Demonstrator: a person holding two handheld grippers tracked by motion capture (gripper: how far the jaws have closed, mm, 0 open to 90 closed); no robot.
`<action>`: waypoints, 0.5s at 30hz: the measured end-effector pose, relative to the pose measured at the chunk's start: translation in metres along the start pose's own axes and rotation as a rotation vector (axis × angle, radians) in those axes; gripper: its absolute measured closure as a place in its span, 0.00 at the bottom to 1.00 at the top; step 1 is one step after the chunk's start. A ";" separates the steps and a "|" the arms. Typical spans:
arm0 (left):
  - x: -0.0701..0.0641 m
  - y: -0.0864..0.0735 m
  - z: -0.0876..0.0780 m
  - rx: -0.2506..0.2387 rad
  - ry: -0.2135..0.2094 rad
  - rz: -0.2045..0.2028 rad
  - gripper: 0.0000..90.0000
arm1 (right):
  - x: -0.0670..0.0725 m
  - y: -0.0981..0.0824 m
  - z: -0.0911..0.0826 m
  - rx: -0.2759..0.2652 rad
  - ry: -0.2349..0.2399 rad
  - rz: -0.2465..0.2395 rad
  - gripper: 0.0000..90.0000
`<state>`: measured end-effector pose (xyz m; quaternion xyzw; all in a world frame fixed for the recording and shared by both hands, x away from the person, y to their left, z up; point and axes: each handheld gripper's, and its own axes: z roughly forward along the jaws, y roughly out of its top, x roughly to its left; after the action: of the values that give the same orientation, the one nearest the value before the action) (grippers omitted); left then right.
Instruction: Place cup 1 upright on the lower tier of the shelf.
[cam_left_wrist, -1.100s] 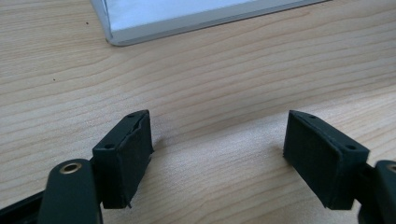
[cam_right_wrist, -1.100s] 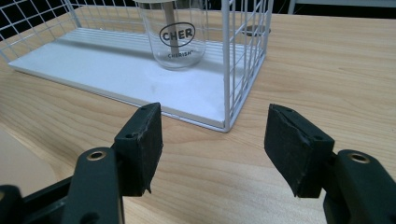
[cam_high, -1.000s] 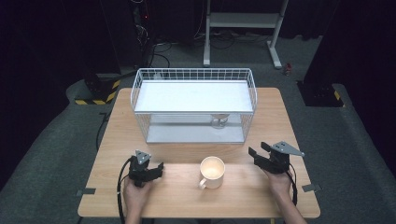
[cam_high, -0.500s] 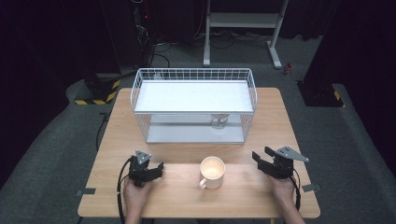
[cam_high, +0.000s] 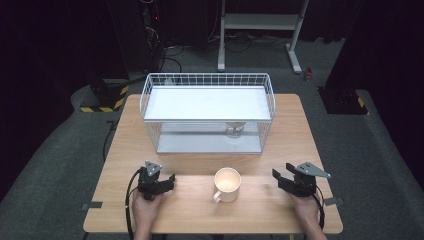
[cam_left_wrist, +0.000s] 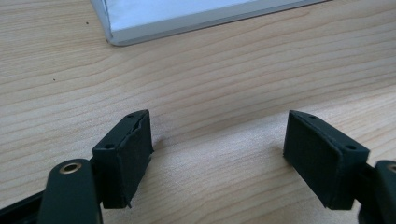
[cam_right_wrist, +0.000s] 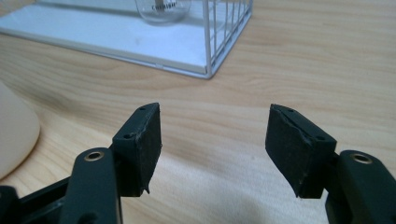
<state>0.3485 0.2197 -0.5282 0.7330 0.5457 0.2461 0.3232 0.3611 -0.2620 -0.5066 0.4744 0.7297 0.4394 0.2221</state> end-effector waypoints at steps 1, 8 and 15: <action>0.000 0.000 0.000 0.000 0.000 0.000 0.26 | -0.001 -0.001 0.000 0.005 0.000 0.000 0.40; 0.000 0.000 0.000 0.001 -0.001 -0.001 0.26 | -0.001 -0.008 0.002 0.049 -0.008 -0.013 0.39; 0.000 0.000 0.000 0.000 -0.002 -0.004 0.26 | 0.000 -0.012 0.006 0.104 -0.035 -0.062 0.38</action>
<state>0.3488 0.2197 -0.5283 0.7321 0.5467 0.2448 0.3244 0.3592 -0.2618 -0.5201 0.4704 0.7618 0.3854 0.2233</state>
